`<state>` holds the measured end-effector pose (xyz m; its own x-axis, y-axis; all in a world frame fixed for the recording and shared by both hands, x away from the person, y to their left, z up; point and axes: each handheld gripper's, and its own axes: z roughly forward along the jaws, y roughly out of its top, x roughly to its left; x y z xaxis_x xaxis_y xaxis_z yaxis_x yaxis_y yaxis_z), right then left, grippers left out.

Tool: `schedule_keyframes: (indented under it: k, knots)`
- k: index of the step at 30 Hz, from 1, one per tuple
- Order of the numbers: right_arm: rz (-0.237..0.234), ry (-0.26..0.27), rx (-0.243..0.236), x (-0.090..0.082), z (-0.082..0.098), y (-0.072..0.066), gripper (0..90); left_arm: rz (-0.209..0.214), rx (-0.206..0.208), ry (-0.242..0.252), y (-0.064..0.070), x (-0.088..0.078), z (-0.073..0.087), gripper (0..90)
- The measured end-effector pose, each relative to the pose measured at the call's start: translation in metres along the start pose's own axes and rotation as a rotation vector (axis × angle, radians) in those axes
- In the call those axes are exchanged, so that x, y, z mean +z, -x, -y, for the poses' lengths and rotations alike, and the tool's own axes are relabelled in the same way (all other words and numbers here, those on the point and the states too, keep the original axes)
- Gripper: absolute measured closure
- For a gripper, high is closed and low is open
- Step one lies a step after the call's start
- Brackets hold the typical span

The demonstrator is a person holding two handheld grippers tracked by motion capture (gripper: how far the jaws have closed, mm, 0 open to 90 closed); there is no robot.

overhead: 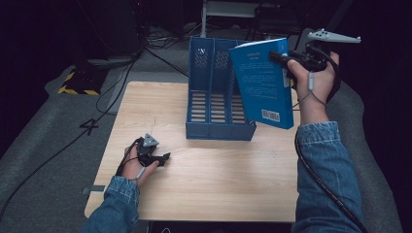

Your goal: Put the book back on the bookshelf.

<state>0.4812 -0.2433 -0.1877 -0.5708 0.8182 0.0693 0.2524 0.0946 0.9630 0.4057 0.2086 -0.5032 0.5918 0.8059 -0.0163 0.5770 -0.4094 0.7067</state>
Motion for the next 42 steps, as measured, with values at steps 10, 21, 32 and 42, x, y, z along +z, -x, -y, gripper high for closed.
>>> schedule_keyframes:
  k: [10,21,32,42]
  knots:
    - [0.078,0.009,0.081,0.013,-0.007,0.026,61.8,0.002,0.001,0.0,0.0,0.0,0.0,29.6]
    - [0.15,0.015,0.178,0.041,-0.011,0.033,61.7,0.001,0.005,-0.001,0.0,0.0,0.0,29.6]
    - [0.2,0.022,0.204,0.071,-0.017,0.026,61.7,0.002,0.003,0.005,0.0,0.0,0.0,29.7]
    - [0.209,0.041,0.187,0.092,-0.011,0.021,61.6,0.001,-0.005,0.003,0.001,0.0,0.0,29.9]
